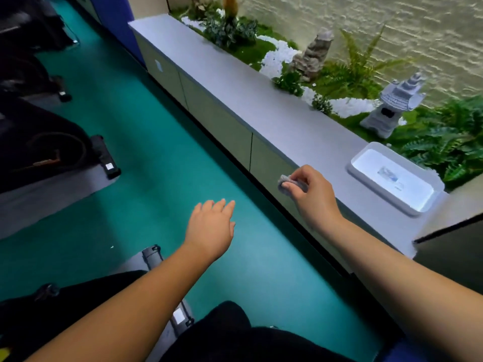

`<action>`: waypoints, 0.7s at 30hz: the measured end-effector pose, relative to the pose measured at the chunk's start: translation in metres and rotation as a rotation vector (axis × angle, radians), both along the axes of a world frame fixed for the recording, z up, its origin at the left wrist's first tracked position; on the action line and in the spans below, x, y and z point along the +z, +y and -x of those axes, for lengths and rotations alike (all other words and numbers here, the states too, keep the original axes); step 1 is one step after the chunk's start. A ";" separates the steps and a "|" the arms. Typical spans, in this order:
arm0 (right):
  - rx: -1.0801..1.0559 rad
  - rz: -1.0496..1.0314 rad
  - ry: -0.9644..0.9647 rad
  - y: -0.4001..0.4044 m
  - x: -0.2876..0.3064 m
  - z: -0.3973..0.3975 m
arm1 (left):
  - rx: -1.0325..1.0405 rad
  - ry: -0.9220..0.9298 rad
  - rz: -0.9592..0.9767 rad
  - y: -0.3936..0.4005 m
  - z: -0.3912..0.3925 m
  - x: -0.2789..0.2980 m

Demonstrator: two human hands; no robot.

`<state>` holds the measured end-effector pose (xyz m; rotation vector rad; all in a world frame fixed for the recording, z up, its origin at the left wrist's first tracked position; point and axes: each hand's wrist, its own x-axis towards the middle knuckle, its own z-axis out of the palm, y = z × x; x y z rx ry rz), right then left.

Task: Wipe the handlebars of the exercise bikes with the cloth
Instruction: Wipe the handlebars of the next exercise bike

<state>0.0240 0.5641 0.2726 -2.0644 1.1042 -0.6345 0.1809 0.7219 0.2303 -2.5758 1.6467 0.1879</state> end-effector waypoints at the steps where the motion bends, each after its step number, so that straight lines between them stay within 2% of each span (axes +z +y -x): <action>1: 0.026 -0.006 -0.002 -0.008 -0.002 -0.010 | 0.035 0.004 -0.004 -0.003 -0.007 -0.001; 10: 0.243 -0.006 0.029 -0.083 -0.010 -0.151 | 0.287 0.017 -0.047 -0.040 -0.114 -0.019; 21: 0.511 0.025 0.046 -0.151 0.007 -0.333 | 0.445 0.019 0.013 -0.097 -0.256 -0.009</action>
